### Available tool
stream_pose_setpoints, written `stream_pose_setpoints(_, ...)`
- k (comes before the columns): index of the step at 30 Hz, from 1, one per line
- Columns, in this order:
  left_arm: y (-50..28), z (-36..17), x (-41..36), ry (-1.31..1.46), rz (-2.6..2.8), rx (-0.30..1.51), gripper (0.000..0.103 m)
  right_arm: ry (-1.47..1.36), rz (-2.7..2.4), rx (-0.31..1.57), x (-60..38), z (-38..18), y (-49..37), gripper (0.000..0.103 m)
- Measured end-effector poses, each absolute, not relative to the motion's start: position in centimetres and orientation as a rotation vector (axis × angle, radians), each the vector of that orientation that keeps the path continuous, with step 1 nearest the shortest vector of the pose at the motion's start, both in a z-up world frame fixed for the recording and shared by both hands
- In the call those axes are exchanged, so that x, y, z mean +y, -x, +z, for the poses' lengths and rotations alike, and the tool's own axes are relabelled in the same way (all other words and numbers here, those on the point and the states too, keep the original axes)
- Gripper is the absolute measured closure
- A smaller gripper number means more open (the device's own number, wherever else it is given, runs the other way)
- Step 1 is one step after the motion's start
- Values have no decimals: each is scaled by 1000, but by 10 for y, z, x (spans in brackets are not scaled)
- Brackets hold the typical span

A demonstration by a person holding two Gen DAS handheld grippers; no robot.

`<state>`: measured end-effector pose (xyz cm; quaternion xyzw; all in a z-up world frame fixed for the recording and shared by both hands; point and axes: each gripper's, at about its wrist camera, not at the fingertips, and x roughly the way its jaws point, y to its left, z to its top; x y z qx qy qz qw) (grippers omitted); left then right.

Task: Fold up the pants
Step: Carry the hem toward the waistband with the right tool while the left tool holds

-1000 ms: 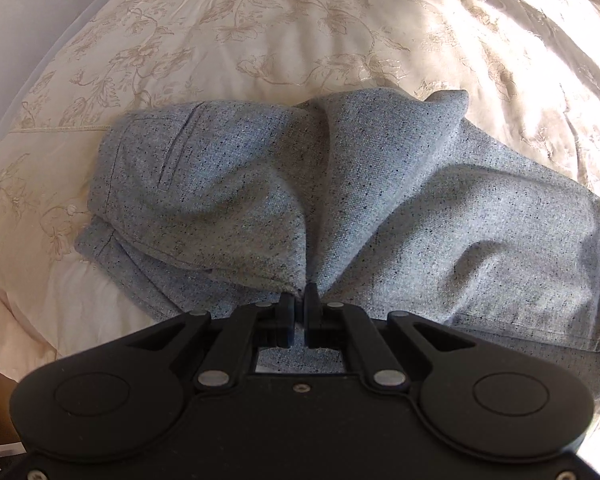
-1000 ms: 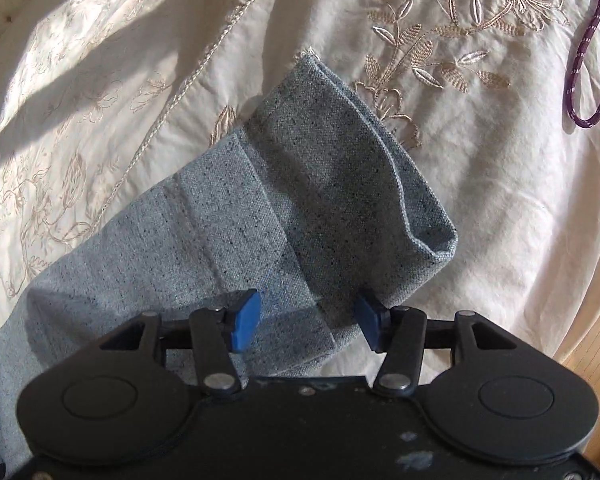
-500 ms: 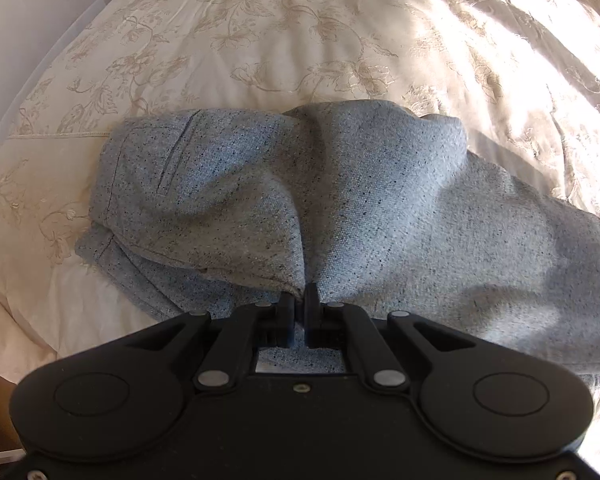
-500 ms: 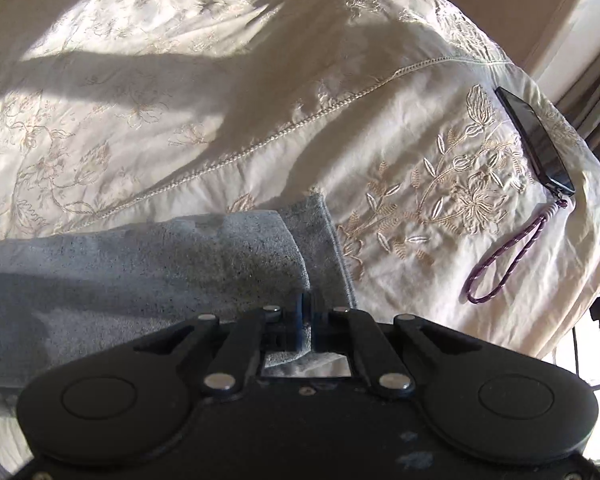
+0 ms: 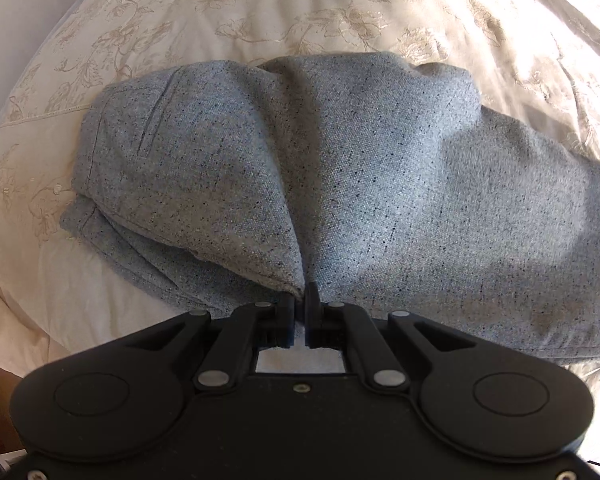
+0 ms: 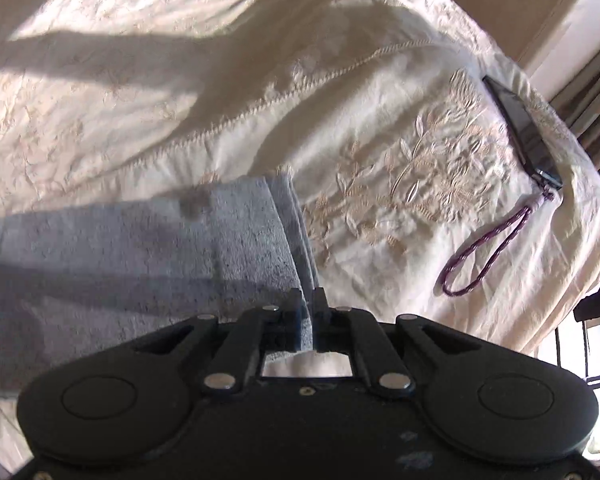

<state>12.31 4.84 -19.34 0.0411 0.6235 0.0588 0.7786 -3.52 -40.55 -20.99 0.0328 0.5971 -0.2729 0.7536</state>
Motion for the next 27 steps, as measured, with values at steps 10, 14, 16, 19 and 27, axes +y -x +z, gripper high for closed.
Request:
stream_pose_setpoints(10,-123,-208,38,-120,165,1365,97,-185,-505,1075,-434,-183,5,65)
stream_pose_setpoints(14,-123,-205,37,-113,186,1359,97,-134,-463,1119,-443,-205,-18,61)
stream_pose_setpoints(16,-122,-205,35,-111,196,1357,97,-112,-431,1140,-446,-213,-23,60)
stream_pose_setpoints(19,-122,-205,33,-114,208,1356,97,-76,-384,1166,-450,-227,-24,60)
stream_pose_setpoints(27,-123,-208,26,-141,230,1371,97,-136,-282,1162,-456,-232,-15,57)
